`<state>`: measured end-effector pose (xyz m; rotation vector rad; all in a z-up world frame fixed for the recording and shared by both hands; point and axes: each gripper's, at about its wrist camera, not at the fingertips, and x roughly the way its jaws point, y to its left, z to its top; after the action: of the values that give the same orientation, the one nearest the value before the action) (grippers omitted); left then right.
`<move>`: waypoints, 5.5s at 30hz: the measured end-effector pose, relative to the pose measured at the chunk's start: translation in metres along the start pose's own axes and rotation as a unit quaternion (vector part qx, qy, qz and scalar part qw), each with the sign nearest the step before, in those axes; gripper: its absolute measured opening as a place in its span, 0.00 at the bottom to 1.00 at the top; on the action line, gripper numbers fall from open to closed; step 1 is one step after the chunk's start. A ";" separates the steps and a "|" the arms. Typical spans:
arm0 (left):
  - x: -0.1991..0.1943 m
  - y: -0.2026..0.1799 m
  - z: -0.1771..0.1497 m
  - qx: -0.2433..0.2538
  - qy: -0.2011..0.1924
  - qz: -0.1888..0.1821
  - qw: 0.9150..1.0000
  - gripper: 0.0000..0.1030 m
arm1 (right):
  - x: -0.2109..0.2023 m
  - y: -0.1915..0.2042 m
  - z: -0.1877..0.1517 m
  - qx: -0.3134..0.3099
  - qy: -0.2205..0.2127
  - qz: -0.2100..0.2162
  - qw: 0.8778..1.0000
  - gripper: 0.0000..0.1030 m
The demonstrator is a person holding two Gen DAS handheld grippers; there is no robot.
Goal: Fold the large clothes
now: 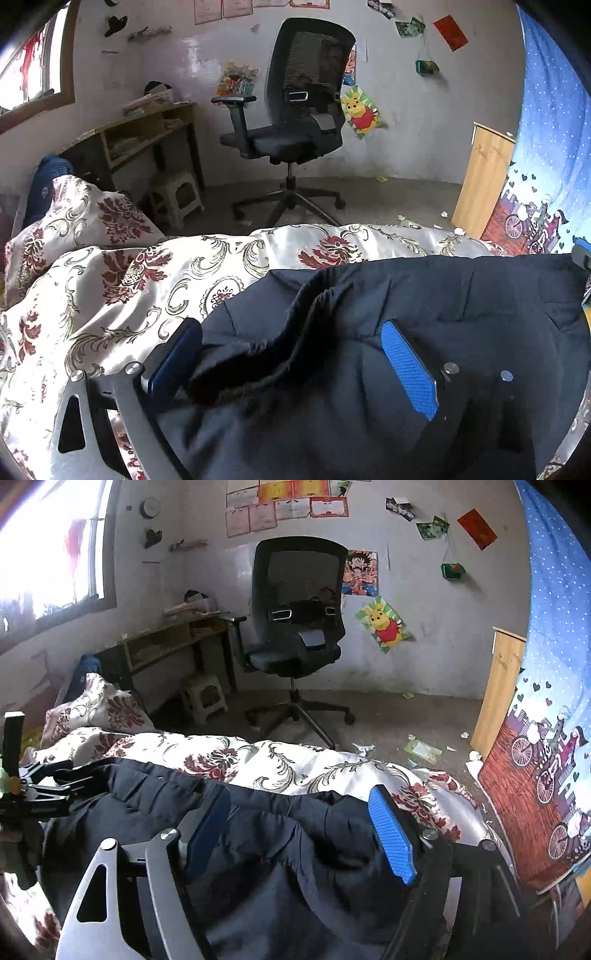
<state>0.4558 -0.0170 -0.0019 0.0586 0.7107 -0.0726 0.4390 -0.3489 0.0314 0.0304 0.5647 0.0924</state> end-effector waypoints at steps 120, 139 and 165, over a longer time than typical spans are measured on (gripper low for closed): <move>0.113 0.035 0.000 -0.117 0.060 -0.004 0.991 1.00 | 0.192 0.020 -0.046 -0.005 0.178 0.023 0.984 0.99; 0.115 0.035 -0.003 -0.113 0.057 -0.001 0.992 1.00 | 0.194 0.024 -0.046 -0.018 0.179 0.011 0.984 0.99; 0.116 0.035 -0.004 -0.112 0.057 -0.001 0.992 1.00 | 0.194 0.023 -0.047 -0.021 0.179 0.008 0.984 0.99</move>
<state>0.5439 0.0128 -0.0799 -0.1550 0.8301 0.0091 0.5752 -0.3069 -0.1105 -0.0233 0.9212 0.1261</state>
